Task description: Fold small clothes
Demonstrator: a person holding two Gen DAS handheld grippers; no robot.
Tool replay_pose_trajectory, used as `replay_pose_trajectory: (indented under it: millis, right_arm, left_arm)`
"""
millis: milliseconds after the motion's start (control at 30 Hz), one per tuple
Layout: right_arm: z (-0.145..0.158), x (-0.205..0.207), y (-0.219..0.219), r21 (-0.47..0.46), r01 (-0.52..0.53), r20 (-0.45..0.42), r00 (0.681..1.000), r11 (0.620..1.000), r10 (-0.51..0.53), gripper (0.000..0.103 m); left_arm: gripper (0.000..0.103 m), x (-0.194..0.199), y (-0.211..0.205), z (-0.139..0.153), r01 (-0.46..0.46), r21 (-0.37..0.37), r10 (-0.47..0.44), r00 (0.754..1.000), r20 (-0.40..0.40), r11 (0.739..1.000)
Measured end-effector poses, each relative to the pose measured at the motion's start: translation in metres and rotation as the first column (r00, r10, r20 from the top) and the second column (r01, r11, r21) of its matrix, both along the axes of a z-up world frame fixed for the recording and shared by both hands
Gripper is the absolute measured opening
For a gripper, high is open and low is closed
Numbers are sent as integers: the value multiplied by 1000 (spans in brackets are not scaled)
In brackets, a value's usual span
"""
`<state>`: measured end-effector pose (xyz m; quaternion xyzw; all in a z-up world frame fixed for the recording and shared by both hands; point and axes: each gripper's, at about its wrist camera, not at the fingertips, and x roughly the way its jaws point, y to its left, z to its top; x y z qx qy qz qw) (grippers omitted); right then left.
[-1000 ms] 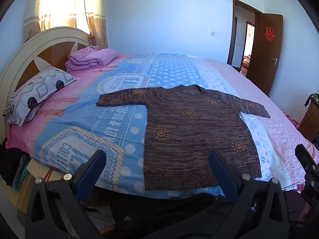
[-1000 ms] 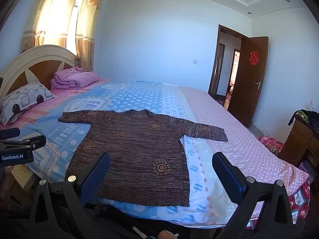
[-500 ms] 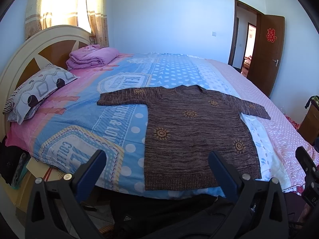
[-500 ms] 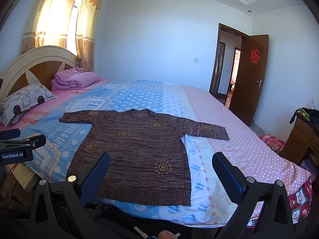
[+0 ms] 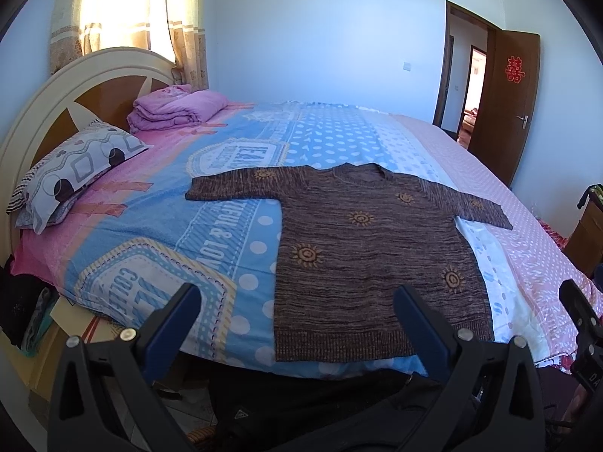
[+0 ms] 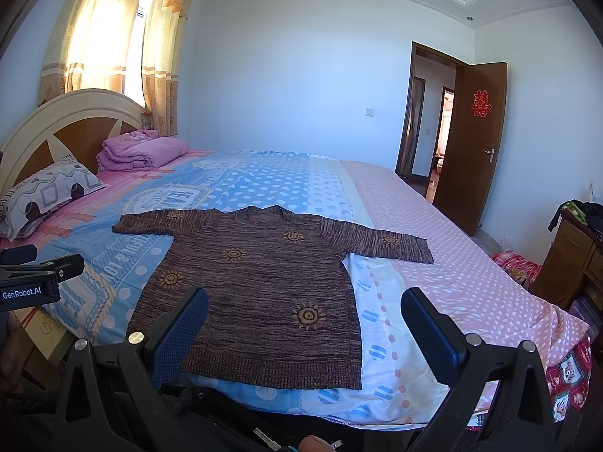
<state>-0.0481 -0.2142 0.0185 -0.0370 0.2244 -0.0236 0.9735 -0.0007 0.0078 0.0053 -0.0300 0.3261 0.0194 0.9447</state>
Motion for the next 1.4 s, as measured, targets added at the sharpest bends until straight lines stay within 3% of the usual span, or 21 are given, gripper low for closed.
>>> replay_pose_trajectory:
  millis: [1400]
  right_arm:
    - [-8, 7, -3, 28, -19, -36, 999, 999, 20, 102]
  left_arm:
    - [103, 4, -1, -8, 6, -2, -7, 999, -35, 1000]
